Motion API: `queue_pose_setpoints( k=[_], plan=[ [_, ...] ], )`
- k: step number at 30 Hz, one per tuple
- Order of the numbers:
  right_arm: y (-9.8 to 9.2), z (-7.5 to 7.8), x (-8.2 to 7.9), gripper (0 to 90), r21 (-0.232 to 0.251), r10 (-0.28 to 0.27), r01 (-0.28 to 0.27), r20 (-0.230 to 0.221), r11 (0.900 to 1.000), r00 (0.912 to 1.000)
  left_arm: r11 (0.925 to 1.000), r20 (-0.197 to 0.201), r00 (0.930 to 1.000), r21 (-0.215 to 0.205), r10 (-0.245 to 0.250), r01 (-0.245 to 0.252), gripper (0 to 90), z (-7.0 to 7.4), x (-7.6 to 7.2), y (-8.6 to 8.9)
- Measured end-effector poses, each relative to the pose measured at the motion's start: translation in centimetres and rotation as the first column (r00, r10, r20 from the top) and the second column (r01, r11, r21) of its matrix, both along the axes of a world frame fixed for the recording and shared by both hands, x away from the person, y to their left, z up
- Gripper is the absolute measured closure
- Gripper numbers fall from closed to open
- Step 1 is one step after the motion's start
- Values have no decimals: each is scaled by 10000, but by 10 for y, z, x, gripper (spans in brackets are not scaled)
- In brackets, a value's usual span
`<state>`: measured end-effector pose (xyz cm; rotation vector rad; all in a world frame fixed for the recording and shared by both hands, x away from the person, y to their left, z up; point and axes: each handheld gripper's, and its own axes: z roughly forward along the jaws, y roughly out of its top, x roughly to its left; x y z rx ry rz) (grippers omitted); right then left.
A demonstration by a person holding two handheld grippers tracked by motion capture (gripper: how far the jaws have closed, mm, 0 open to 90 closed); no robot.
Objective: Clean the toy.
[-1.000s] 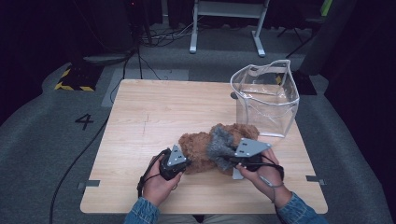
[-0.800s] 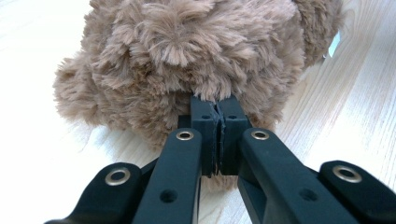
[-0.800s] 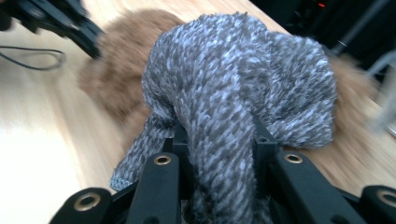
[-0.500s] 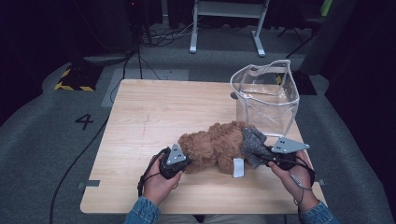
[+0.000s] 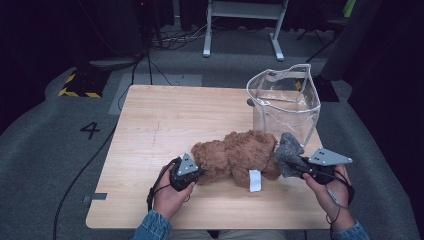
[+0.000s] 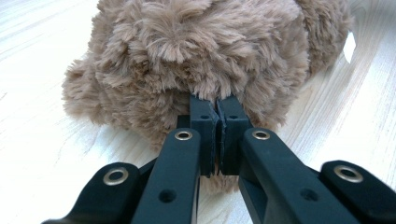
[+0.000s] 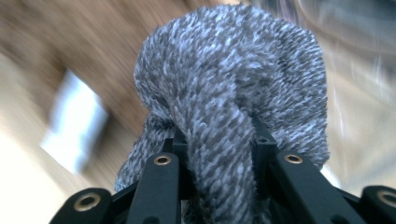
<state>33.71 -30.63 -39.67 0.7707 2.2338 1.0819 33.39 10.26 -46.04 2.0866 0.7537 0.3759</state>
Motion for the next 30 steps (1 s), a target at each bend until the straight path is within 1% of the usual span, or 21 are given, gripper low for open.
queue_pose_setpoints(
  k=[2,3,4,5,6,7,8,9,10,11,12,14,15,17,18,20,21,24,25,26,30],
  plan=[
    [31,18,-14,717,212,877,-887,442,9958,9952,10000,0,10000,3,0,0,870,0,0,0],
    [43,22,-17,717,190,1295,-1311,708,9912,9891,10000,-5,10000,-13,-24,24,870,0,0,0],
    [62,28,-22,716,-50,1900,-1903,905,9817,9776,10000,32,10000,-15,-20,20,870,0,0,1],
    [79,30,-26,715,-101,2298,-2298,871,9732,9693,10000,10,10000,-28,2,-2,870,0,-1,1],
    [91,31,-27,714,-263,2706,-2693,989,9627,9576,10000,3,10000,-59,-44,44,870,0,-1,0],
    [112,29,-28,714,-417,3241,-3216,954,9460,9412,10000,11,10000,-83,-39,39,870,0,-1,0],
    [127,26,-27,713,-506,3589,-3557,847,9332,9295,9999,17,10000,-91,-42,43,870,0,-1,0],
    [142,21,-26,713,-641,3883,-3843,694,9210,9189,9999,-3,10000,-131,-32,32,870,0,-1,0],
    [152,17,-25,713,-731,4066,-4023,578,9126,9118,9999,-4,10000,-118,-32,32,870,0,-1,0],
    [168,9,-24,713,-832,4354,-4314,361,8983,8995,9999,-8,10000,-110,-54,54,871,0,-2,1],
    [179,2,-23,713,-1031,4546,-4502,224,8869,8904,9999,0,10000,-106,-71,71,872,0,-1,1],
    [192,-13,-22,713,-1289,4685,-4671,-215,8747,8832,10000,26,10000,-24,-75,75,873,0,-2,2],
    [194,-20,-21,713,-1417,4667,-4671,-381,8728,8836,9999,12,9999,23,-106,106,875,0,-2,2],
    [189,-30,-18,714,-1620,4417,-4467,-675,8799,8946,9999,8,9999,95,-136,136,878,0,-2,2],
    [185,-32,-16,715,-1589,4358,-4419,-731,8829,8971,9999,7,10000,88,-79,79,878,0,-2,2],
    [170,-35,-14,715,-1406,4010,-4118,-993,9004,9107,9999,33,10000,131,-75,74,879,0,-2,2],
    [160,-36,-14,714,-1430,3836,-3955,-1039,9073,9176,9999,18,10000,120,-74,74,879,1,-2,2],
    [138,-40,-14,715,-1380,3397,-3551,-1231,9246,9324,10000,-43,10000,18,-90,91,879,1,-1,1],
    [128,-43,-14,714,-1250,3248,-3415,-1363,9315,9359,10000,-46,10000,-15,-88,88,878,1,-2,1],
    [120,-46,-13,715,-1362,3177,-3358,-1385,9320,9380,9999,13,9999,6,-126,126,878,1,-1,0],
    [97,-54,-14,715,-1234,2680,-2898,-1672,9491,9488,9999,9,9999,5,-154,154,878,1,-1,-1]
  ],
)
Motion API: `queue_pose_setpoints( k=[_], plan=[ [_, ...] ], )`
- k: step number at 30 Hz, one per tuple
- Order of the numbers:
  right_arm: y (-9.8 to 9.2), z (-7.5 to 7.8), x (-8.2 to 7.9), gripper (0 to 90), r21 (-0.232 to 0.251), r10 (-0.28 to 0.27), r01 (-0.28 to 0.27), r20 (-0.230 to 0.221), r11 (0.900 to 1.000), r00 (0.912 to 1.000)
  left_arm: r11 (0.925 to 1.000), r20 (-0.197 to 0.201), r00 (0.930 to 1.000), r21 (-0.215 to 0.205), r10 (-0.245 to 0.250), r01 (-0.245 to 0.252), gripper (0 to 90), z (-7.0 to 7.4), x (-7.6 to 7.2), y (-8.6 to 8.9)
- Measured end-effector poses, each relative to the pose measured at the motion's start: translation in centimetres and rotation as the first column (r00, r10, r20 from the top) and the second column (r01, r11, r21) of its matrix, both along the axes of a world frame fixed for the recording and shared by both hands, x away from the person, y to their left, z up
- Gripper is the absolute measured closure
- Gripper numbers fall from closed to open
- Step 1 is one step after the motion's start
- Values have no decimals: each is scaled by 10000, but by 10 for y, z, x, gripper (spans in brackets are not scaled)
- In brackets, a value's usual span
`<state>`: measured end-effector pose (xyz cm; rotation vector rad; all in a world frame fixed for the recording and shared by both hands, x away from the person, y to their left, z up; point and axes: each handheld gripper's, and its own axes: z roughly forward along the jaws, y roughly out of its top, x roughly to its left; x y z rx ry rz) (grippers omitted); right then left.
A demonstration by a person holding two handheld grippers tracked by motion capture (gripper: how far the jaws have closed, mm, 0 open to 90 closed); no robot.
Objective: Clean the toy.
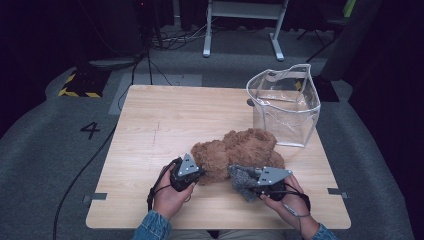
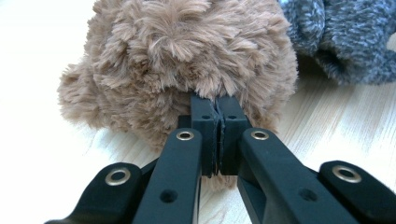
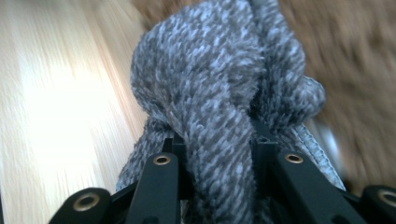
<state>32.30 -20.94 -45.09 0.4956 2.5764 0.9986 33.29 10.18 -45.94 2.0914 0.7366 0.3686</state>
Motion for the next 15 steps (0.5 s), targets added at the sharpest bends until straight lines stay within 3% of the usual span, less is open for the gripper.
queue_pose_setpoints(
  k=[4,10,13,15],
  plan=[
    [-27,-4,0,714,272,-718,727,-340,9970,9968,10000,35,10000,14,31,-31,879,0,0,1],
    [-68,-9,2,714,-188,-1859,1853,-353,9825,9819,9999,50,9999,21,106,-106,877,0,0,2],
    [-91,4,0,714,148,-2470,2472,-102,9689,9690,9999,56,9999,-54,150,-150,876,0,0,2],
    [-101,21,-5,714,523,-2684,2664,344,9624,9627,9998,35,9998,-47,184,-184,876,0,1,2]
  ],
)
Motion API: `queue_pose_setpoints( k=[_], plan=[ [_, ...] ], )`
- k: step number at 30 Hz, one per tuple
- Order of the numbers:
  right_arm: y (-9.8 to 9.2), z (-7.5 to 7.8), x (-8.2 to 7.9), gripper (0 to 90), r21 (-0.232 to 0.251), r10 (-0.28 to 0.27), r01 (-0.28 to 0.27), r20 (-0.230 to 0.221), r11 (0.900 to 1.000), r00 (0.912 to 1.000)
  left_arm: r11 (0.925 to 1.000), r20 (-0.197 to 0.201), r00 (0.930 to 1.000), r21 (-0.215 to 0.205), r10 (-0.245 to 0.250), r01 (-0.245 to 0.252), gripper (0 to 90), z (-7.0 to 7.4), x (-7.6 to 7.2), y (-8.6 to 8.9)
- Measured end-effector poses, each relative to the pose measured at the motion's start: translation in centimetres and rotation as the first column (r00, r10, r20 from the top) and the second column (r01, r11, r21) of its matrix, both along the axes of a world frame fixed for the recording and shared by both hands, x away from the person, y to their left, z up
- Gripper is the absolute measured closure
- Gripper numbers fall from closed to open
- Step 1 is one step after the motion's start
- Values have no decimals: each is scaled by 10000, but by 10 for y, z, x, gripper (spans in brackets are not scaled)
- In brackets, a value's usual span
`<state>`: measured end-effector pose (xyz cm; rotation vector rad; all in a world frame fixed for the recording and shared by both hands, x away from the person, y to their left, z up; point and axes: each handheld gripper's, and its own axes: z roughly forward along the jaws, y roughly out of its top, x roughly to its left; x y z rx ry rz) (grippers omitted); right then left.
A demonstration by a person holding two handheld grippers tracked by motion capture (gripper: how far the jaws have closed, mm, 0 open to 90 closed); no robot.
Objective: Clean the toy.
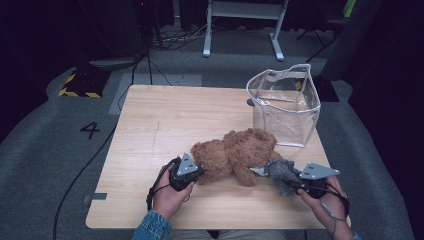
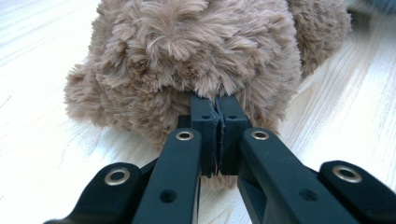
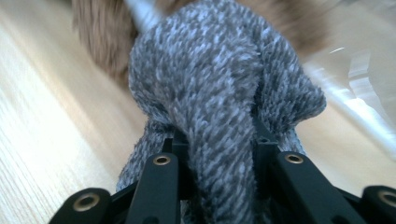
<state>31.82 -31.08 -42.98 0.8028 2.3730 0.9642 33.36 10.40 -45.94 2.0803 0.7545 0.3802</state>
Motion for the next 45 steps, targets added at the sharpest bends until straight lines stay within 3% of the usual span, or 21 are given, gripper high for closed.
queue_pose_setpoints(
  k=[4,6,9,10,12,18,23,28,32,33,35,36,37,38,40,42,44,45],
  plan=[
    [4,31,-6,708,916,72,-184,1214,9956,9926,10000,54,10000,74,7,-7,876,0,0,0],
    [18,33,-3,706,1000,351,-503,1482,9937,9883,10000,21,10000,40,9,-9,876,0,0,0],
    [38,20,8,703,617,721,-806,1300,9948,9889,10000,9,10000,66,21,-21,877,0,0,1],
    [43,11,13,703,283,665,-702,1149,9971,9911,10000,-8,10000,29,12,-12,877,0,0,1],
    [43,1,19,705,142,499,-514,895,9986,9947,10000,23,10000,3,-4,4,878,0,0,2],
    [23,-20,25,708,-468,-260,254,-135,9986,9996,10000,13,10000,23,-8,8,879,0,0,2],
    [0,-35,27,708,-878,-918,830,-1016,9927,9906,10000,9,10000,-9,54,-54,879,0,1,2],
    [-24,-37,27,707,-1610,-1648,1432,-1296,9765,9778,9999,43,9999,-5,101,-101,876,0,1,3],
    [-36,-20,18,706,-1281,-1935,1811,-923,9751,9767,9999,40,9999,-63,125,-125,873,1,0,3],
    [-35,-11,13,706,-877,-1758,1705,-560,9814,9828,9999,25,9999,-100,130,-130,872,1,0,2],
    [-24,4,3,706,-477,-907,913,148,9947,9958,9998,58,9999,-87,161,-161,872,1,0,2],
    [-12,11,-2,706,-602,-358,390,524,9974,9980,9998,57,9999,-78,159,-158,873,1,0,2],
    [-6,12,-4,706,-622,-114,149,552,9980,9984,9999,55,9999,-60,146,-146,873,2,0,2],
    [11,13,-8,706,-521,525,-497,532,9974,9972,9999,43,9999,-43,136,-136,873,2,0,2],
    [37,5,-10,703,-371,1218,-1215,69,9919,9925,9999,45,9999,-37,114,-114,874,2,0,2],
    [53,-6,-6,701,-170,1535,-1539,-227,9879,9879,10000,42,10000,-38,88,-88,875,1,0,2],
    [63,-18,4,702,-214,1566,-1576,-416,9873,9868,10000,30,10000,-30,22,-22,876,1,0,3],
    [64,-22,9,703,-221,1368,-1388,-741,9901,9878,10000,35,10000,-63,-8,9,877,1,0,3]
  ],
)
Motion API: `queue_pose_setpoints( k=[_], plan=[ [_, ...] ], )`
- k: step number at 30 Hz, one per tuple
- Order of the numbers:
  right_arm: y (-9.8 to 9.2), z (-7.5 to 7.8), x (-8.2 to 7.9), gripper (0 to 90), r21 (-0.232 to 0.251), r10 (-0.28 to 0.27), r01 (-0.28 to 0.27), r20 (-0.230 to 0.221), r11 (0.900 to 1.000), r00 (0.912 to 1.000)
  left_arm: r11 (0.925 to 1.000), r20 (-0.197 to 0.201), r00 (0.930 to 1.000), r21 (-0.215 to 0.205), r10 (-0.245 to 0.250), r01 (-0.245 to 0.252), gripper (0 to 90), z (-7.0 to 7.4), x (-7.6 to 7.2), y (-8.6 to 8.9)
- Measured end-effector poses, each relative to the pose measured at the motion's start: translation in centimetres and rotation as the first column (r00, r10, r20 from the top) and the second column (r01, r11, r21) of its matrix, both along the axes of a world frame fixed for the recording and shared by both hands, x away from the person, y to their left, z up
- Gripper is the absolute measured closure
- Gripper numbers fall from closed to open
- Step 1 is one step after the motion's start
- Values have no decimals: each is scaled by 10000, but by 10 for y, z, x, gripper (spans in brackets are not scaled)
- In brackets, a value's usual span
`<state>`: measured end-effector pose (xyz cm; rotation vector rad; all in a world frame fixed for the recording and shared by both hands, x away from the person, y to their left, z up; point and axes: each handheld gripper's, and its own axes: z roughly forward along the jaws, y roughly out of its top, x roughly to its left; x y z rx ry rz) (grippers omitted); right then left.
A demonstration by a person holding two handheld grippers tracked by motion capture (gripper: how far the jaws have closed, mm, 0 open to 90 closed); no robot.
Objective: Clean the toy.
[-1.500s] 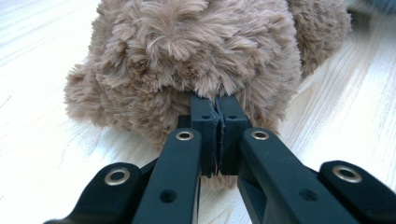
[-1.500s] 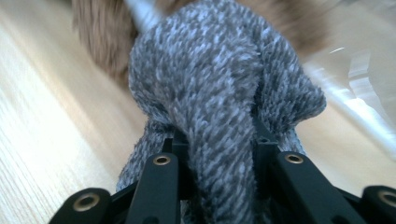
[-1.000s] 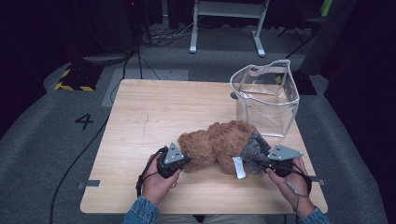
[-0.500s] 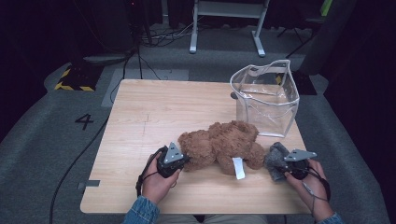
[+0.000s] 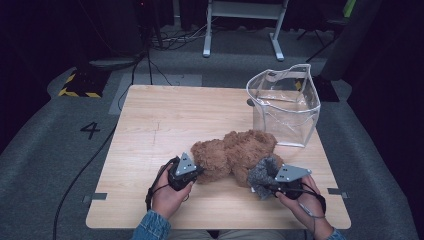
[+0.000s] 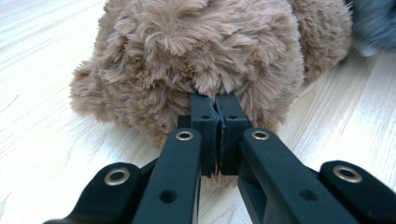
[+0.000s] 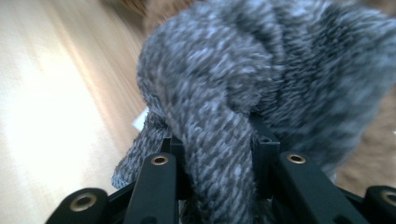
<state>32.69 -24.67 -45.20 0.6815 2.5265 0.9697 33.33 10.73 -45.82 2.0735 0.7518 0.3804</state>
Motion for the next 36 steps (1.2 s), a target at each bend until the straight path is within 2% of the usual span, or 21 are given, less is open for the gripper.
queue_pose_setpoints(
  k=[1,2,4,6,8,10,12,14,17,19,22,23,26,28,30,31,32,33,34,36],
  plan=[
    [0,-4,4,704,-235,-167,162,-203,9996,9997,10000,33,10000,-9,29,-29,877,0,0,0],
    [-3,-7,8,706,-703,-333,296,-514,9971,9981,10000,53,10000,2,41,-41,878,0,0,0],
    [-9,-9,11,707,-887,-647,574,-821,9944,9945,10000,32,10000,-62,69,-69,879,0,0,0],
    [-19,-12,13,708,-1069,-1050,919,-1240,9900,9867,9999,70,9999,-89,78,-78,879,0,0,0],
    [-33,-14,11,707,-1290,-1462,1248,-1718,9838,9742,9999,53,9999,-120,113,-113,878,0,-1,-1],
    [-47,-11,7,706,-1480,-1876,1612,-1859,9758,9645,9998,60,9999,-110,135,-135,876,1,-1,-1],
    [-68,-6,1,702,-1768,-2387,2095,-1645,9617,9570,9998,118,9998,-108,190,-188,870,1,-1,0],
    [-88,3,-2,693,-1446,-2769,2578,-1326,9553,9517,9990,152,9993,-270,347,-342,828,2,-1,0],
    [-109,15,2,683,-690,-3358,3312,-699,9410,9394,9991,164,9994,-317,298,-292,781,5,-3,1],
    [-115,18,10,676,-284,-3594,3585,-389,9331,9324,9989,254,9990,-324,360,-352,733,7,-6,1],
    [-118,13,27,657,27,-3815,3817,-197,9243,9241,9980,411,9982,-456,446,-427,603,10,-10,3],
    [-118,11,31,652,36,-3774,3775,-165,9260,9259,9973,421,9978,-555,510,-487,576,11,-11,4],
    [-117,0,46,633,227,-3811,3818,-298,9240,9241,9960,416,9973,-679,610,-581,485,12,-13,9],
    [-116,-7,51,629,316,-3769,3781,-378,9252,9255,9958,471,9965,-633,686,-656,463,12,-15,12],
    [-115,-13,54,583,505,-3834,3853,-433,9214,9226,9958,430,9967,-623,695,-667,435,13,-16,14],
    [-115,-16,56,539,583,-3899,3923,-489,9180,9196,9957,384,9971,-682,661,-634,424,13,-17,14],
    [-116,-19,57,499,535,-3888,3907,-425,9190,9203,9961,372,9972,-624,641,-617,416,13,-18,15],
    [-116,-22,59,421,630,-3988,4016,-532,9136,9155,9966,328,9975,-554,625,-606,404,13,-19,15],
    [-118,-25,60,356,617,-3954,3987,-601,9150,9166,9965,317,9974,-548,643,-625,393,13,-19,15],
    [-122,-26,59,296,856,-4097,4152,-754,9057,9091,9975,251,9981,-427,567,-556,375,12,-20,16]
  ],
)
